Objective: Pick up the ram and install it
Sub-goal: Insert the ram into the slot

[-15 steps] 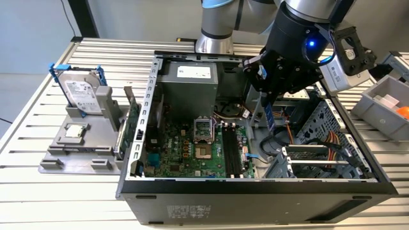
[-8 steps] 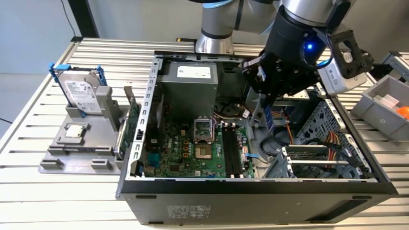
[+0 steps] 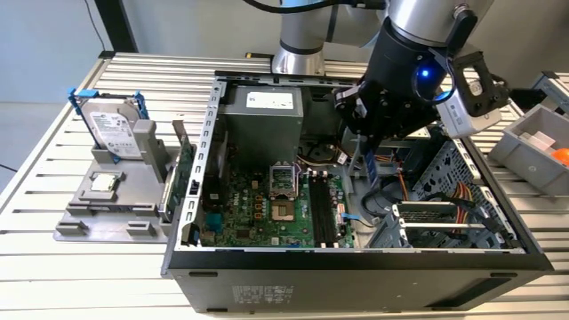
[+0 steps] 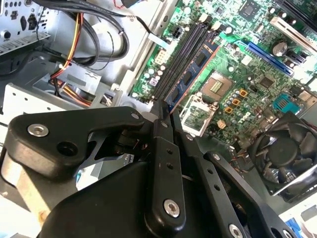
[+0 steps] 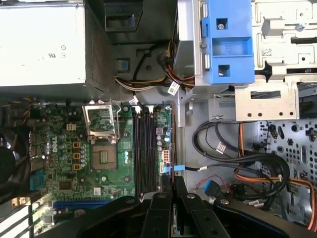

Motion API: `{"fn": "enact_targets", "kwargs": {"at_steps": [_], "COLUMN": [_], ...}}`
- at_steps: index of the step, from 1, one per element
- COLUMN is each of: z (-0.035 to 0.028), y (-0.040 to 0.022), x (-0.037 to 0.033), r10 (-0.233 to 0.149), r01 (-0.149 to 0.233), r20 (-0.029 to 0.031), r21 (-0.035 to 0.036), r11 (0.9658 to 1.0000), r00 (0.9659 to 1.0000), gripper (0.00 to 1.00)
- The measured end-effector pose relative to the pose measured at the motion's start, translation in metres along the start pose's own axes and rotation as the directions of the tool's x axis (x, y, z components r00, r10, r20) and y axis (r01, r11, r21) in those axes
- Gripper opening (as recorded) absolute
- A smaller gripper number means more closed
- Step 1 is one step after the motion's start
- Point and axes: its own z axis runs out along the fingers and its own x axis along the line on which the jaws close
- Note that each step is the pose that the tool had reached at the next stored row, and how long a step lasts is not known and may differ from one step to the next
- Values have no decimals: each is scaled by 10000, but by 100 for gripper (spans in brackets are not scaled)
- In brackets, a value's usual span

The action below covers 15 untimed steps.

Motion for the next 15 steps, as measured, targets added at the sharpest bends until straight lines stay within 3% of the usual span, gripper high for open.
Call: {"fn": "enact_targets", "kwargs": {"at_steps": [7,11,15], "z": [73,96,112], "y": [0,-1,-2], "x": [1,1,3], "r10": [-192,-269,-278], "r01": [192,269,278], "r20": [-12,-14,-9], "r21": [33,140,147], "r11": [9998,9995,9995], "r00": [9998,9996,9996], "gripper": [0,0,0]}}
